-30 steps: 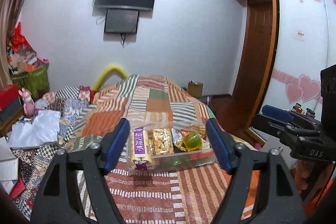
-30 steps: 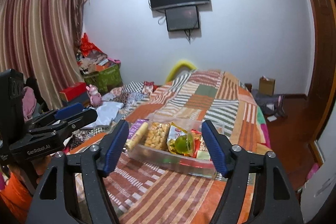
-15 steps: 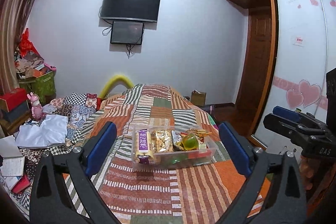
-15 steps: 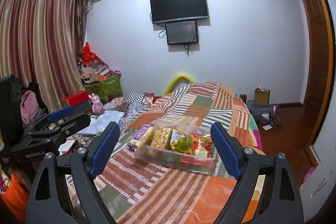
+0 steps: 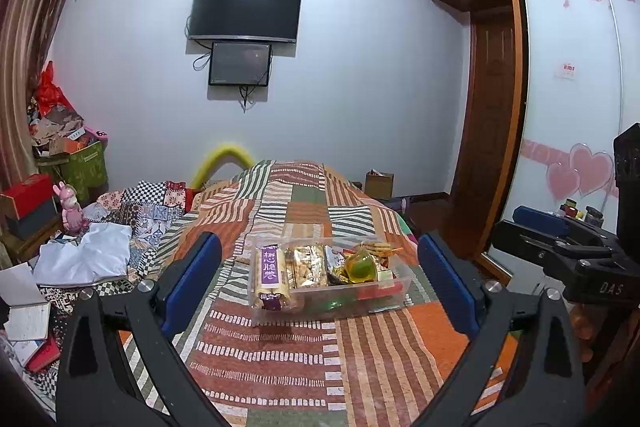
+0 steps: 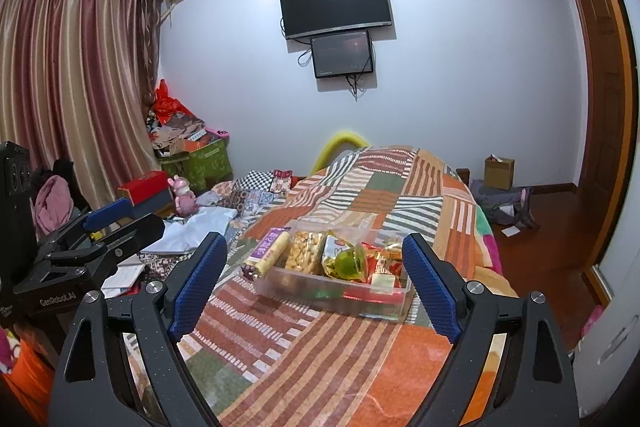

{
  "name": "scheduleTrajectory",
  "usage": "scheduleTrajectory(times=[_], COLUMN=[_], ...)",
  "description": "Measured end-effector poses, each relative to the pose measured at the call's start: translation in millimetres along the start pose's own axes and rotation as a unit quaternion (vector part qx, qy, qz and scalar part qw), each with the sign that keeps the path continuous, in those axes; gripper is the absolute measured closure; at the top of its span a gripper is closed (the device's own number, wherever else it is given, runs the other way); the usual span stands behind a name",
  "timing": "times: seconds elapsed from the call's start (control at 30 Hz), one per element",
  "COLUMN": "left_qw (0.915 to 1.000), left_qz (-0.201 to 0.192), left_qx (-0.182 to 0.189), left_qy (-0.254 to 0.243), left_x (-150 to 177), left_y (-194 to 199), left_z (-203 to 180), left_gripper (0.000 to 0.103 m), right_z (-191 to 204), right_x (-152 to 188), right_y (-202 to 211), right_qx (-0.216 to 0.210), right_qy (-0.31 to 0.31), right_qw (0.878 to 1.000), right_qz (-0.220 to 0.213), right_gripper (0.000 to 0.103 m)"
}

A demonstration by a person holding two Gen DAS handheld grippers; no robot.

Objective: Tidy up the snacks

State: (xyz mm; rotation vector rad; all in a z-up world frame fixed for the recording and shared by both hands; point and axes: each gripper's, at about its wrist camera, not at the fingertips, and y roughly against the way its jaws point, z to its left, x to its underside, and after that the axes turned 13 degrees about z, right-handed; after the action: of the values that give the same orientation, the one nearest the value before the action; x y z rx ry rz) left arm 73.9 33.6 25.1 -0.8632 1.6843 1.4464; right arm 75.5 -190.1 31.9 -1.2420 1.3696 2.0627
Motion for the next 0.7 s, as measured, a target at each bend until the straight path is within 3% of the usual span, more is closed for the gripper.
scheduleTrajectory(times=[0.7], left_qw=[1.0000], left_qz=[0.007], left_qx=[0.007], left_qy=[-0.001], left_x=[2.0], left_y=[0.0], left_z=[-3.1], left_gripper=[0.004], right_z=[-0.4], right_x=[0.4], right_y=[1.9], right_qx=[-0.002], right_qy=[-0.002], right_qw=[1.000], right_qz=[0.002], right_gripper=[0.015])
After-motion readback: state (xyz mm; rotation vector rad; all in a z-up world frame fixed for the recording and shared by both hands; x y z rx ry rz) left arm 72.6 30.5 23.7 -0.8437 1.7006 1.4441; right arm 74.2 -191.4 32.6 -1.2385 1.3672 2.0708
